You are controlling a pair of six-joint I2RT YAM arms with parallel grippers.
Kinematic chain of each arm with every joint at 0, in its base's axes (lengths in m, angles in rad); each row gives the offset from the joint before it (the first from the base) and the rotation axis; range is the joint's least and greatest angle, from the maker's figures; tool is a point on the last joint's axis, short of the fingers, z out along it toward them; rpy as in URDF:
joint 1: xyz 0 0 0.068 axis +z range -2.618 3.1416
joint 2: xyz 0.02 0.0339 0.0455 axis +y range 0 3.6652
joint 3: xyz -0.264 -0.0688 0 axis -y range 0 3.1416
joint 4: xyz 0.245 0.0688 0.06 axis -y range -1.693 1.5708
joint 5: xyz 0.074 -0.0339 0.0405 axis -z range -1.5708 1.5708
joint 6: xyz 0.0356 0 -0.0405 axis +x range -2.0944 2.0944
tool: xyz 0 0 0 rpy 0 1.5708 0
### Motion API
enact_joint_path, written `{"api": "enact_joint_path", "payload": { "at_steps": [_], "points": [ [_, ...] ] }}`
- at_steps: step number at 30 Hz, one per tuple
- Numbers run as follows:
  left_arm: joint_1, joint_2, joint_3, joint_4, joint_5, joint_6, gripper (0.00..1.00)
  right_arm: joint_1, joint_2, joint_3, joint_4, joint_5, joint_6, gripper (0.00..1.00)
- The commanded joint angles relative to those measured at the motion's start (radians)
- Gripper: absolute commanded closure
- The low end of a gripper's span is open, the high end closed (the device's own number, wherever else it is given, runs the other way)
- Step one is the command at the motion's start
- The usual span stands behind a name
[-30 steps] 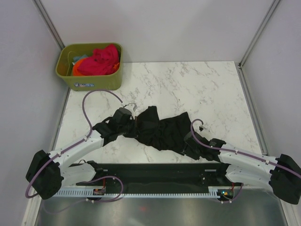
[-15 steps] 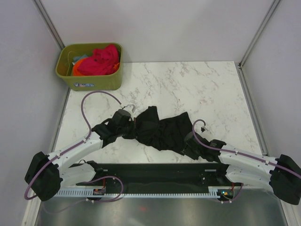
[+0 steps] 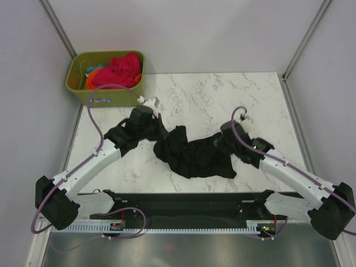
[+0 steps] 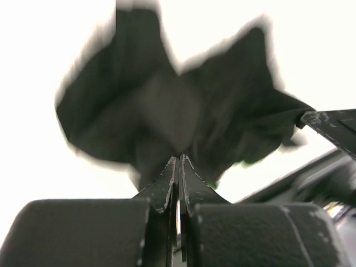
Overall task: Fold and stack the t-shirts
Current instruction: Flatten the tshirt out
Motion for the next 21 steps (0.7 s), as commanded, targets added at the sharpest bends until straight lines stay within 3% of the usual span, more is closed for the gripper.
{"api": "enact_joint_path", "payload": {
  "at_steps": [1, 6, 7, 11, 14, 20, 21],
  "points": [
    [0.074, 0.075, 0.336, -0.001, -0.073, 0.05, 0.98, -0.24, 0.018, 0.351, -0.037, 0.167, -0.301, 1.0],
    [0.216, 0.197, 0.705, -0.08, 0.024, 0.044, 0.98, -0.506, 0.185, 0.735, -0.093, 0.075, -0.561, 1.0],
    [0.226, 0.2, 0.739, -0.109, 0.019, 0.045, 0.98, -0.572, 0.208, 0.848, -0.116, 0.032, -0.577, 1.0],
    [0.254, 0.146, 0.746, -0.126, 0.008, 0.052, 0.98, -0.657, 0.236, 0.964, -0.186, -0.027, -0.619, 1.0],
    [0.254, 0.041, 0.599, -0.123, 0.068, 0.029, 0.98, -0.66, 0.183, 0.918, -0.227, -0.019, -0.637, 1.0],
    [0.249, -0.28, 0.016, -0.064, 0.071, -0.121, 0.98, -0.664, -0.044, 0.601, -0.285, -0.015, -0.66, 1.0],
    [0.249, -0.312, -0.104, -0.063, 0.059, -0.131, 0.93, -0.663, -0.072, 0.564, -0.298, -0.024, -0.658, 1.0]
  ]
}}
